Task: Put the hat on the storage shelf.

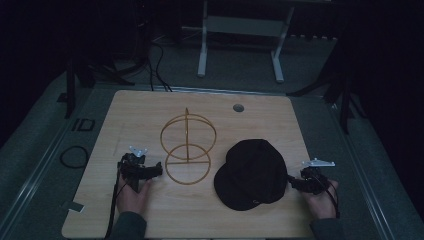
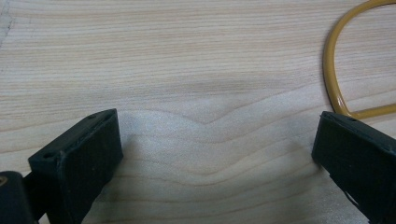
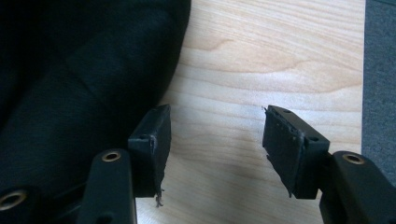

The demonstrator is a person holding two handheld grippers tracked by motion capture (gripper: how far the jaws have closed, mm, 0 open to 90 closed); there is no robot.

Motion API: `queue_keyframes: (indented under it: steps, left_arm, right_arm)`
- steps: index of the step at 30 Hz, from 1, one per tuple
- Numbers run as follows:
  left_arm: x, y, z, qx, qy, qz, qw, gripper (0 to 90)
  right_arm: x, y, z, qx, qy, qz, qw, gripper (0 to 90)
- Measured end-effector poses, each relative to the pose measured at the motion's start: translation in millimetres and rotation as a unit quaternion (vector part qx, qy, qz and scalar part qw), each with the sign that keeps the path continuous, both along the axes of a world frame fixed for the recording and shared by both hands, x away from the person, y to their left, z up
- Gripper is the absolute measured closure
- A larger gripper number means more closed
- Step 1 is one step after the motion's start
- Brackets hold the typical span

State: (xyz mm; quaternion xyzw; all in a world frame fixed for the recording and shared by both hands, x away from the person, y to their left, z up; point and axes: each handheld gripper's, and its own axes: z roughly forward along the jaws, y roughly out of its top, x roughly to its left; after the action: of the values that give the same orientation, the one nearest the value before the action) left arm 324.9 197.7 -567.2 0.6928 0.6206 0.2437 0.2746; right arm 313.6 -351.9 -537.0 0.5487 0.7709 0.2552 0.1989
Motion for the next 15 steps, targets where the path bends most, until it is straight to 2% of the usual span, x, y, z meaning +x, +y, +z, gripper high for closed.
queue_keyframes:
  steps: [8, 15]
  left_arm:
    - [0.0, 0.0, 0.0, 0.0, 0.0, 0.0, 1.0, 1.2]
    - [0.1, -0.2, -0.1, -0.001, -0.001, 0.001, 1.0, 1.2]
  right_arm:
    - [-0.9, 3.4, 18.9, -0.003, 0.004, 0.024, 0.9997, 41.4]
    - [0.6, 12.2, 33.5, -0.011, 0.019, 0.054, 0.9983, 40.6]
